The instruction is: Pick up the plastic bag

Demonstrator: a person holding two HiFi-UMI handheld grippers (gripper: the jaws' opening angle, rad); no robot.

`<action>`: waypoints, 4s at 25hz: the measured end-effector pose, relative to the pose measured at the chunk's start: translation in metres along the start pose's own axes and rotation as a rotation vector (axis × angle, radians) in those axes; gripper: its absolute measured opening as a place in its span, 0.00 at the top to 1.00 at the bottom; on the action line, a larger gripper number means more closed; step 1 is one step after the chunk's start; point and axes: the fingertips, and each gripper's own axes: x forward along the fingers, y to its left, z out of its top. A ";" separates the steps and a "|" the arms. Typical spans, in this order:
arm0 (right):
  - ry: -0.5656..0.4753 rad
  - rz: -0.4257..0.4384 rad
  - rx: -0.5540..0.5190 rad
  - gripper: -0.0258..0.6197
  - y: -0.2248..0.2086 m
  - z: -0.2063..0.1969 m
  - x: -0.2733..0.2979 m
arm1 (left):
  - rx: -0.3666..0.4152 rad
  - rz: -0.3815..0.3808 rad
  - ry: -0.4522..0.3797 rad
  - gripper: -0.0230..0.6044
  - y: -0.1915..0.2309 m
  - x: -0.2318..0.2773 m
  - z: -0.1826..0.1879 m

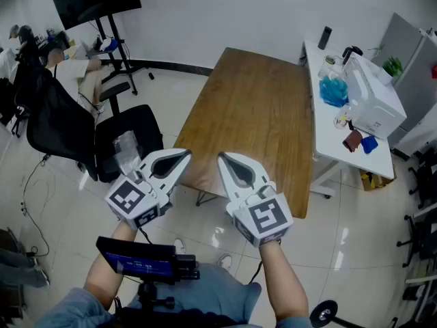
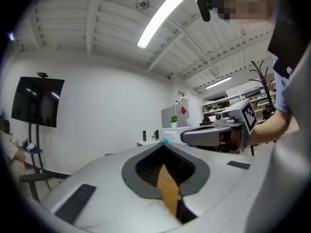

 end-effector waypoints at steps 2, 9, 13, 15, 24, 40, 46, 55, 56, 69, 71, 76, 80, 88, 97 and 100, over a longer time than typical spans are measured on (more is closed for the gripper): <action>-0.003 0.022 0.005 0.96 0.007 -0.002 0.012 | -0.004 0.027 0.015 0.94 0.010 -0.009 -0.007; -0.012 0.160 0.022 0.96 0.049 -0.008 0.064 | -0.025 0.192 -0.003 0.94 0.056 -0.062 -0.017; -0.042 0.247 0.070 0.96 0.081 -0.009 0.099 | -0.016 0.315 0.015 0.94 0.083 -0.108 -0.023; -0.039 0.292 0.079 0.94 0.103 -0.009 0.117 | -0.016 0.366 0.030 0.94 0.095 -0.132 -0.028; -0.027 0.437 0.115 0.92 0.190 -0.016 0.184 | -0.037 0.500 0.043 0.94 0.142 -0.209 -0.043; -0.009 0.291 0.331 0.91 0.208 -0.063 0.254 | -0.087 0.434 0.037 0.89 0.199 -0.223 -0.083; 0.004 0.219 0.423 0.91 0.205 -0.102 0.279 | -0.109 0.402 0.041 0.87 0.223 -0.215 -0.112; 0.051 0.116 0.546 0.83 0.197 -0.180 0.316 | -0.162 0.349 0.100 0.87 0.256 -0.203 -0.175; 0.051 0.100 0.566 0.83 0.195 -0.190 0.318 | -0.169 0.344 0.107 0.87 0.259 -0.201 -0.183; 0.165 -0.057 0.801 0.74 0.193 -0.343 0.333 | -0.268 0.340 0.181 0.87 0.289 -0.199 -0.270; 0.183 -0.099 0.829 0.74 0.190 -0.364 0.331 | -0.274 0.334 0.189 0.87 0.290 -0.198 -0.281; 0.225 -0.161 0.912 0.69 0.188 -0.408 0.335 | -0.299 0.316 0.207 0.87 0.291 -0.191 -0.308; 0.199 -0.191 1.010 0.65 0.182 -0.423 0.346 | -0.307 0.298 0.215 0.87 0.293 -0.186 -0.319; 0.173 -0.181 1.132 0.61 0.188 -0.443 0.369 | -0.283 0.256 0.234 0.87 0.295 -0.181 -0.328; 0.105 -0.115 1.128 0.96 0.186 -0.428 0.378 | -0.303 0.267 0.247 0.87 0.300 -0.190 -0.338; 0.101 -0.102 1.128 0.96 0.186 -0.423 0.379 | -0.301 0.264 0.250 0.87 0.299 -0.190 -0.337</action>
